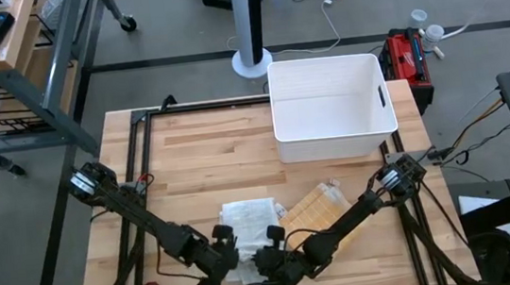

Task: Fold towel
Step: Fold the white checkered towel

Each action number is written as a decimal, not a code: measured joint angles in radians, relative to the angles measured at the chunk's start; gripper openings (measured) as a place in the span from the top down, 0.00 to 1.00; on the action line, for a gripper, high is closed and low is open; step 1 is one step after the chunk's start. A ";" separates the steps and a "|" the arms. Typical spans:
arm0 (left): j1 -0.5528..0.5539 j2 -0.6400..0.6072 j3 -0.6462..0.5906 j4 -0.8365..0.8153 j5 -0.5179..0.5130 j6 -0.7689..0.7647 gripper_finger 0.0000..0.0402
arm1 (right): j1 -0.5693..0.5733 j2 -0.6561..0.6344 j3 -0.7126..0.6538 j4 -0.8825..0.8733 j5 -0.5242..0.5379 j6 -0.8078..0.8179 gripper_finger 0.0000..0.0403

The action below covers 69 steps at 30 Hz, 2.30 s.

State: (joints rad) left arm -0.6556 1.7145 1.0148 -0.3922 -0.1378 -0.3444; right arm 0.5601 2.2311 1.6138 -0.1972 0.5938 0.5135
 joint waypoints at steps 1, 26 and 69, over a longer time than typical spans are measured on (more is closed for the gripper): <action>0.000 0.000 0.004 0.013 0.027 -0.015 0.84 | -0.001 0.000 0.000 0.000 0.000 0.000 0.99; 0.010 0.024 0.055 -0.050 -0.060 0.094 0.79 | -0.003 0.000 0.000 0.000 -0.002 0.003 0.99; -0.004 0.088 0.373 -0.533 -0.297 -0.141 0.97 | -0.003 -0.019 0.000 -0.081 -0.036 0.080 0.84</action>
State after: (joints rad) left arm -0.6596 1.8027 1.3875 -0.9257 -0.4347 -0.4856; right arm 0.5573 2.2122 1.6142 -0.2783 0.5575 0.5932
